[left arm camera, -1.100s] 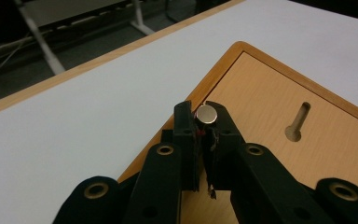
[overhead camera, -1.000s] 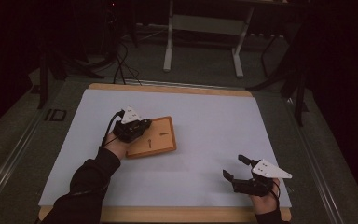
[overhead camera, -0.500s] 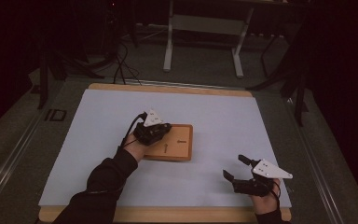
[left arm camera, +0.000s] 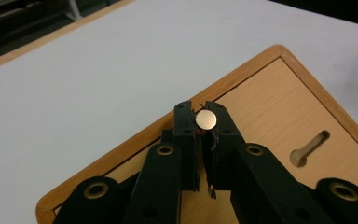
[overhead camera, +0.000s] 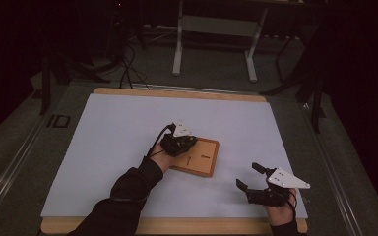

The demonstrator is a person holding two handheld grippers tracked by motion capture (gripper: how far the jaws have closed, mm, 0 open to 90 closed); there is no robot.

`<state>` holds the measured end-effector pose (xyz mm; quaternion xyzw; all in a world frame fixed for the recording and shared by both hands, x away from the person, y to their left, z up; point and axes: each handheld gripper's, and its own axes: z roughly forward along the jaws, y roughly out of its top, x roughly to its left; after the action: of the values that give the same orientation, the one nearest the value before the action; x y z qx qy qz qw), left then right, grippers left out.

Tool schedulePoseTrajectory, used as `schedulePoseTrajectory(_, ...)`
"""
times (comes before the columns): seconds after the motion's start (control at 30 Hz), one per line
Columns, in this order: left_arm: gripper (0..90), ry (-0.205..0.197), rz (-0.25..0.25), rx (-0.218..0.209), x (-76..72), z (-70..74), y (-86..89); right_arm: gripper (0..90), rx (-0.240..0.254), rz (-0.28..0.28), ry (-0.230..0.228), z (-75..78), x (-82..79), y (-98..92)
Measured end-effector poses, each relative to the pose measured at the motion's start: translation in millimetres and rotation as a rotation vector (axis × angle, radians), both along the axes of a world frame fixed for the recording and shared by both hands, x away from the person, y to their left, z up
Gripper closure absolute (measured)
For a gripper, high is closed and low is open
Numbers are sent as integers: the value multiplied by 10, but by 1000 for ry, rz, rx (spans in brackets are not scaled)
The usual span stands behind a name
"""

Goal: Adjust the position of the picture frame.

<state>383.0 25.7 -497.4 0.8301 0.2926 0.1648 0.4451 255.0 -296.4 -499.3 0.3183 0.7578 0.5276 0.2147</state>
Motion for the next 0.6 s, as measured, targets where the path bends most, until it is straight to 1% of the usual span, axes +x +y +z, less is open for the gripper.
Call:
schedulePoseTrajectory(0.03, 844, 1, -4, 4, 11, -18, -27, 145, 0, 0, 2, -1, 0, 2)
schedulePoseTrajectory(0.1, 844, 1, -4, 4, 11, -18, -27, 145, 1, 1, 3, -2, 1, 5)
schedulePoseTrajectory(0.13, 844, 9, -1, 16, 43, -66, -88, 144, 1, 1, 3, -2, 1, 5)
schedulePoseTrajectory(0.3, 844, 24, 12, 39, 113, -146, -148, 145, 3, 1, 1, -2, 1, 2)
schedulePoseTrajectory(0.37, 843, 23, 9, 60, 138, -176, -175, 145, 4, 1, 5, -6, 4, 3)
schedulePoseTrajectory(0.43, 844, 27, 10, 71, 163, -198, -189, 144, 5, 3, 5, -6, 3, 6)
schedulePoseTrajectory(0.47, 844, 40, 13, 68, 180, -211, -190, 145, 5, 3, 5, -5, 2, 6)
schedulePoseTrajectory(0.6, 845, 58, 22, 69, 223, -255, -205, 145, 6, 6, 3, -3, 2, 5)
